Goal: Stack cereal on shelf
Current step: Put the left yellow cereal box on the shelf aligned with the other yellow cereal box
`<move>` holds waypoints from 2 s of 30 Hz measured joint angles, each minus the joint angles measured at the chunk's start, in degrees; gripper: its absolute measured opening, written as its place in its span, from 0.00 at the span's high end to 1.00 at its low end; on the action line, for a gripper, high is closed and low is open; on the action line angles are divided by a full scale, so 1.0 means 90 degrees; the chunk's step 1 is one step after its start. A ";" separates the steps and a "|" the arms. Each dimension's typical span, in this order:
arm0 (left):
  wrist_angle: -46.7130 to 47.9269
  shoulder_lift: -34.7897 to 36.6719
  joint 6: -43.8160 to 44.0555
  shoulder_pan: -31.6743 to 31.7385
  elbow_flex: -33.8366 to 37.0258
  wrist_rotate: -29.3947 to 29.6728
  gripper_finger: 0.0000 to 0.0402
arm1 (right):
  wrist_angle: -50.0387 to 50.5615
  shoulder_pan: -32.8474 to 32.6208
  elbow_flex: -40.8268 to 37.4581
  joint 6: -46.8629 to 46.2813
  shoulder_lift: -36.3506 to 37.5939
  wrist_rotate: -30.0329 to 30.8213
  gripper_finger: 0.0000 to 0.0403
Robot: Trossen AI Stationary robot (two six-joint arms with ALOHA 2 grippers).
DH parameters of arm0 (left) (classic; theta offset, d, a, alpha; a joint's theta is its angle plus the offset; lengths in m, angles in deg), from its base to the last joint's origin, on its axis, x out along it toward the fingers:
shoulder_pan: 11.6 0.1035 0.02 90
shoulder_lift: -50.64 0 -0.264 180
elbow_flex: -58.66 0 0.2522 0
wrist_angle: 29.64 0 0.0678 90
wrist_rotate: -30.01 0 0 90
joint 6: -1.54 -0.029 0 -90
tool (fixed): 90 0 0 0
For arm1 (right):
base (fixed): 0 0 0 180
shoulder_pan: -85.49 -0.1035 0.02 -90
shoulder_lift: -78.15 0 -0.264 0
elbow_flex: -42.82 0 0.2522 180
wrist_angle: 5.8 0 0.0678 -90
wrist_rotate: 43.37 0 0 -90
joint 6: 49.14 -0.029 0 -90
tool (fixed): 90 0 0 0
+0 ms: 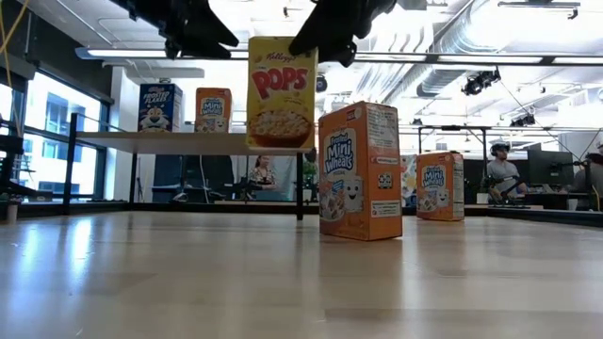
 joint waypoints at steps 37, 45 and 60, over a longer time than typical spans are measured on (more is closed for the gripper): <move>0.0124 0.0000 -0.2101 -0.0211 0.0000 -0.0801 0.38 | 0.0954 0.0915 0.1078 0.0441 0.0000 -0.0293 0.65; 0.0542 -0.0007 -0.1818 -0.0108 -0.0462 -0.0780 0.38 | 0.0969 0.1115 0.1078 0.0441 0.0000 -0.0290 0.65; 0.3063 -0.1177 -0.1525 0.0362 -0.2816 -0.1114 0.38 | 0.0906 0.1210 0.1076 0.0441 0.0000 -0.0290 0.65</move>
